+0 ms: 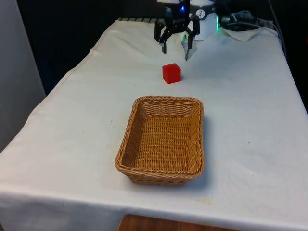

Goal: Pick up the cube and place it into the basket.

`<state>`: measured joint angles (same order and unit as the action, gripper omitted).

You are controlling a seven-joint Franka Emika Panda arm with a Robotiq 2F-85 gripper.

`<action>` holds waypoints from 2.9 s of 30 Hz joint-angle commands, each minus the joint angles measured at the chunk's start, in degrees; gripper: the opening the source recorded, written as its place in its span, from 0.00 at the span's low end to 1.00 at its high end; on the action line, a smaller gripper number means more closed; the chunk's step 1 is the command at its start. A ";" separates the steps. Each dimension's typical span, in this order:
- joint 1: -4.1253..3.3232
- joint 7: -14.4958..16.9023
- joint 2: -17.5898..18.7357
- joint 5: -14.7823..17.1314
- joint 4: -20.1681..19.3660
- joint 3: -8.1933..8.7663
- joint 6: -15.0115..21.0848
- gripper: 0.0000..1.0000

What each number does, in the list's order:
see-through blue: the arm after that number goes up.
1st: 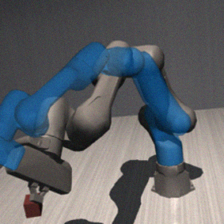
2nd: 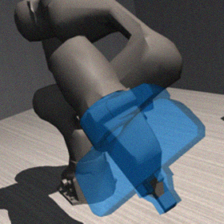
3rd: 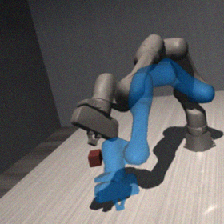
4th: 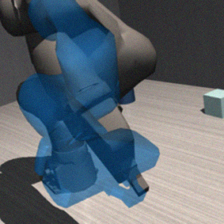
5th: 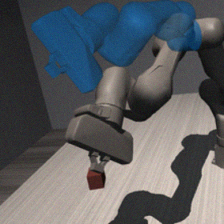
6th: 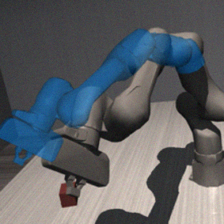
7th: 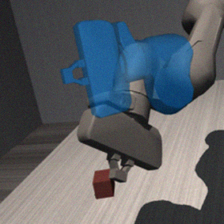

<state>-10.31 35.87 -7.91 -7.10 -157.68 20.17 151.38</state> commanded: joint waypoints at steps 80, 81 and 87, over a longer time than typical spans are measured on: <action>0.06 0.17 18.16 2.52 -0.34 -1.09 19.88 1.00; 0.06 0.11 18.39 2.52 -0.34 -1.09 20.17 1.00; 0.00 -0.11 19.60 2.23 0.00 -0.97 21.14 1.00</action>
<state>-10.54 35.70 11.80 -5.33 -157.62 19.71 172.12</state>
